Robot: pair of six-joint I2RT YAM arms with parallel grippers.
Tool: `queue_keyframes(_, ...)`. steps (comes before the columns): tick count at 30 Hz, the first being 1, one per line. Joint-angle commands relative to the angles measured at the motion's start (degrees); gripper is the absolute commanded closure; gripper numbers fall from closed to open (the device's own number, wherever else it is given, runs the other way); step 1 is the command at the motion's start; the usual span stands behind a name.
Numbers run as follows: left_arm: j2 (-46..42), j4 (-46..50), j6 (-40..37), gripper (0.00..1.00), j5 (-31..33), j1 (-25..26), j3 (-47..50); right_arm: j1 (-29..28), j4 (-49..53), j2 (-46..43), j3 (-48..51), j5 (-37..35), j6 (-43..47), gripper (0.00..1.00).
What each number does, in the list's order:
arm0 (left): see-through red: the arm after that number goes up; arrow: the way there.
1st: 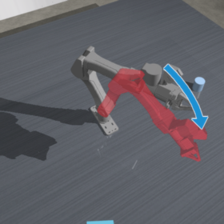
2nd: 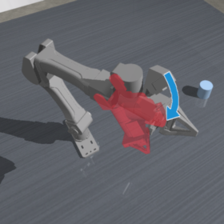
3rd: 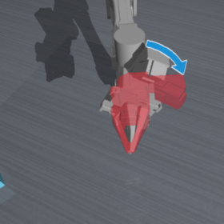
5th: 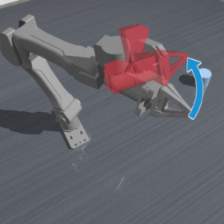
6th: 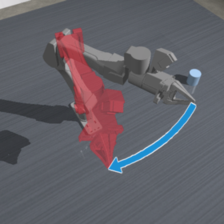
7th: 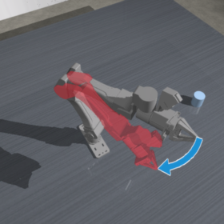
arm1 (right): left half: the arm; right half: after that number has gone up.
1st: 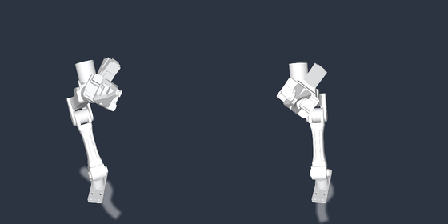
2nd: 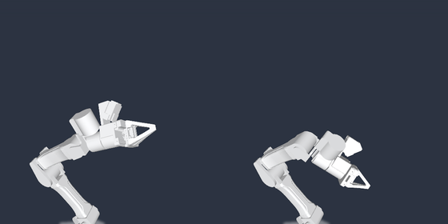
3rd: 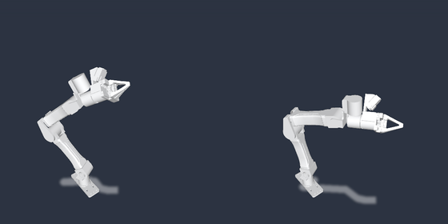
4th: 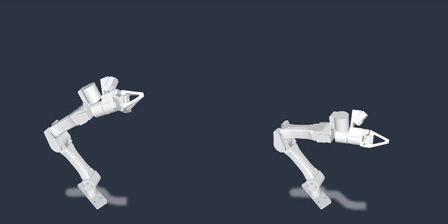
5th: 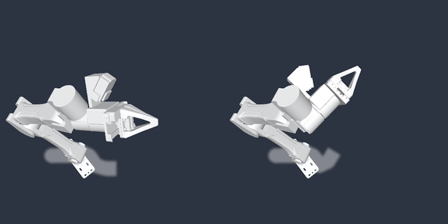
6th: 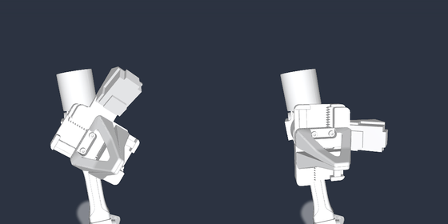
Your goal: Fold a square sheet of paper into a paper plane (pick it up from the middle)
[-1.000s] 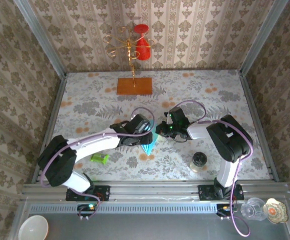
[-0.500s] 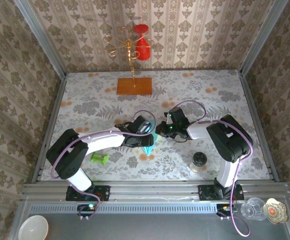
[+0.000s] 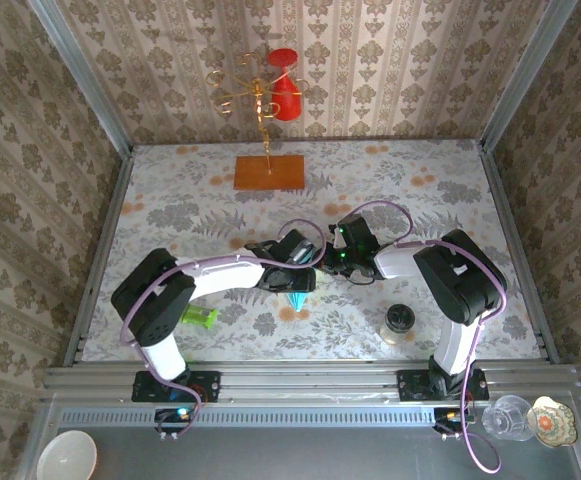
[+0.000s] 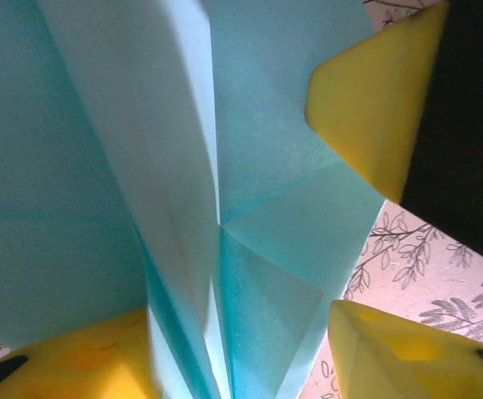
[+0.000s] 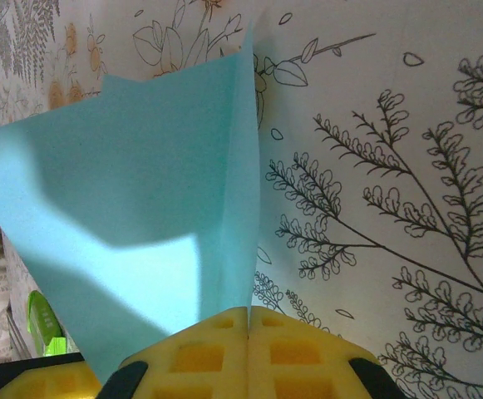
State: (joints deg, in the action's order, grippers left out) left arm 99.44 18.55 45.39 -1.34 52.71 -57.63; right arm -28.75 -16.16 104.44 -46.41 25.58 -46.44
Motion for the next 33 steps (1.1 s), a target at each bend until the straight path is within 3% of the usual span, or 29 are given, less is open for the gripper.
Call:
queue_keyframes(1,1.2,3.4,-1.4,0.48,1.8,0.6,-2.0,-0.3,0.3,0.4,-1.2,0.9,0.1,0.94)
queue_keyframes(8,1.6,4.3,-1.8,0.6,3.4,0.7,-2.9,-0.3,0.3,-0.3,-1.1,1.1,0.2,0.87)
queue_keyframes(14,1.6,4.4,-2.0,0.72,4.6,0.8,-2.8,0.1,2.4,-3.4,-0.8,-1.0,0.3,0.65)
queue_keyframes(19,2.2,3.8,-2.8,0.75,4.7,0.4,-2.8,0.8,5.1,-7.5,0.3,-4.8,1.1,0.52)
queue_keyframes(26,4.0,4.2,-3.6,0.75,4.1,-0.5,-4.1,2.0,9.0,-12.8,2.2,-10.2,2.3,0.45)
queue_keyframes(30,3.8,5.5,-5.0,0.87,4.5,-1.5,-5.2,2.6,11.0,-15.9,2.9,-12.4,2.9,0.43)
queue_keyframes(33,1.6,6.0,-7.0,0.89,5.7,-3.1,-5.5,2.9,12.7,-18.5,3.7,-14.4,3.7,0.4)
